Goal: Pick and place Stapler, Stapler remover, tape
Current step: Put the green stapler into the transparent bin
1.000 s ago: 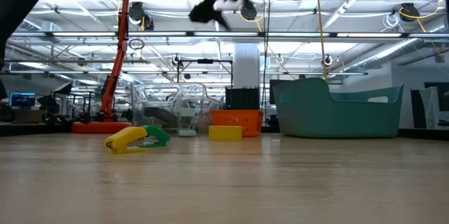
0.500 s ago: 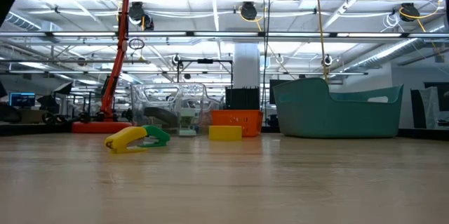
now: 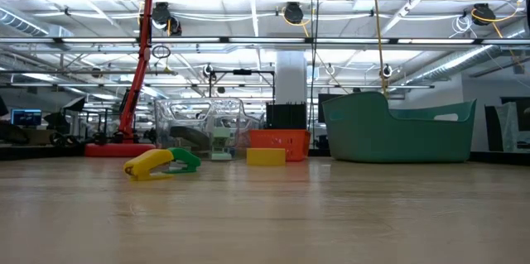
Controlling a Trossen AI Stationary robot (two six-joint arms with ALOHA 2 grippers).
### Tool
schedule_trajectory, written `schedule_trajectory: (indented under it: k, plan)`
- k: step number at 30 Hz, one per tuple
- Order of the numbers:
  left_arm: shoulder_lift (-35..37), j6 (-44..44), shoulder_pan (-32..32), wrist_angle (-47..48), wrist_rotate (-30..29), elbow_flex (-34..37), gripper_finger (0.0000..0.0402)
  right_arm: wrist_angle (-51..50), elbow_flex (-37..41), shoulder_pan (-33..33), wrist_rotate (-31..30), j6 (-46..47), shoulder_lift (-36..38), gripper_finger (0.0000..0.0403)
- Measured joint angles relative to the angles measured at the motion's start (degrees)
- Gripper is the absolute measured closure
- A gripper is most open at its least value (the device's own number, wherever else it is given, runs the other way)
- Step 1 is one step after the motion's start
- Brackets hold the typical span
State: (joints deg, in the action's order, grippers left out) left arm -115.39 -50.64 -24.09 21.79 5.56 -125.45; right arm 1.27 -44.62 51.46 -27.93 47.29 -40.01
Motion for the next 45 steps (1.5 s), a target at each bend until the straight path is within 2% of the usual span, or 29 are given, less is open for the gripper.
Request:
schedule_trajectory:
  k: [3, 5, 12, 16, 19, 23, 26, 33, 38, 45]
  plan:
    - [0.0, -2.0, -1.4, -1.5, -2.1, 0.0, 0.0105, -0.1, 0.0, 0.0, 2.2, 0.6, 0.0, 0.0245]
    - [0.1, -3.6, -2.2, 2.3, -5.2, 0.0, 0.0105, -0.5, 0.0, 0.0, 3.0, 1.1, 0.0, 0.0245]
    - [-0.3, -19.0, -4.1, 39.9, -15.1, 0.1, 0.0105, -0.9, 0.0, 0.0, 5.8, 1.4, 0.0, 0.0245]
    - [-1.0, -18.8, -3.6, 54.5, -23.4, 0.3, 0.0105, -1.0, 0.0, 0.0, 5.8, 1.3, 0.0, 0.0245]
    - [-1.7, -15.5, -1.4, 59.4, -20.8, 1.8, 0.0105, -1.0, 0.0, 0.0, 5.8, 1.3, 0.0, 0.0245]
    - [-1.7, -10.3, 3.4, 59.3, -11.4, 7.7, 0.0105, -0.9, 0.0, 0.0, 5.7, 1.4, 0.0, 0.0245]
    - [-1.7, -6.1, 5.8, 58.8, -8.7, 12.0, 0.0106, -0.7, 0.0, 0.0, 5.2, 1.5, 0.0, 0.0245]
    - [-1.6, -2.5, 10.2, 57.8, -8.6, 21.5, 0.0106, -0.7, 0.0, 0.0, 3.7, 2.0, 0.0, 0.0245]
    - [-1.7, -1.9, 12.0, 51.0, -7.2, 28.0, 0.0106, -0.6, 0.0, 0.0, 0.9, 2.2, 0.0, 0.0245]
    - [-1.7, -1.4, 13.0, 47.9, -7.1, 32.4, 0.0105, 0.4, 0.0, 0.0, 0.7, 2.2, 0.0, 0.0245]
